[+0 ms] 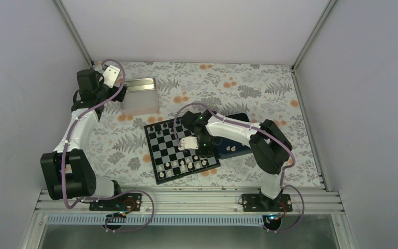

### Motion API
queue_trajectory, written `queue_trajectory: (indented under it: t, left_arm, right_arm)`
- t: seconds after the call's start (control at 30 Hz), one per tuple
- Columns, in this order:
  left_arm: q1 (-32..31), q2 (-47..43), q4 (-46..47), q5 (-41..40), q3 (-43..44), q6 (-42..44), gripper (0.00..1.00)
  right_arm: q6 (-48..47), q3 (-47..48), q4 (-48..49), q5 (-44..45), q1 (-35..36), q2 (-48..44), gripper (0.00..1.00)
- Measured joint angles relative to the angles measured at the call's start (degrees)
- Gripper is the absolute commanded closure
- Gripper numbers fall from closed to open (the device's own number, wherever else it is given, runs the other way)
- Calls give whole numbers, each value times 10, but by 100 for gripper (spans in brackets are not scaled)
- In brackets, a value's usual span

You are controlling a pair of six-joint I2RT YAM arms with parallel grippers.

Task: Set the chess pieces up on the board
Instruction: Place the chess piece on the chessboard, then pick up the chess piece from the storage box.

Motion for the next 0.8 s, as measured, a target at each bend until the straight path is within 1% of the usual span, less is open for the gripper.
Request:
queue_trajectory:
  t: [0.03,0.17,0.3,0.5,0.67,0.8]
  left_arm:
    - [0,0,0,0,0,0,0]
    - [0,0,0,0,0,0,0]
    - [0,0,0,0,0,0,0]
    - [0,0,0,0,0,0,0]
    - [0,0,0,0,0,0,0]
    - [0,-1,0,0,0,0,0]
  right_arm:
    - [0,-1,2,0,0,0,71]
    - [2,-5,6,7,0,0,66]
    - [4,-5,7,15,-5,-9,65]
    - [5,-7,4,24,-29,-47,65]
    - [5,-14,-1,33,-78,-83,63]
    - [2,-33,-4,45,-153,-116,62]
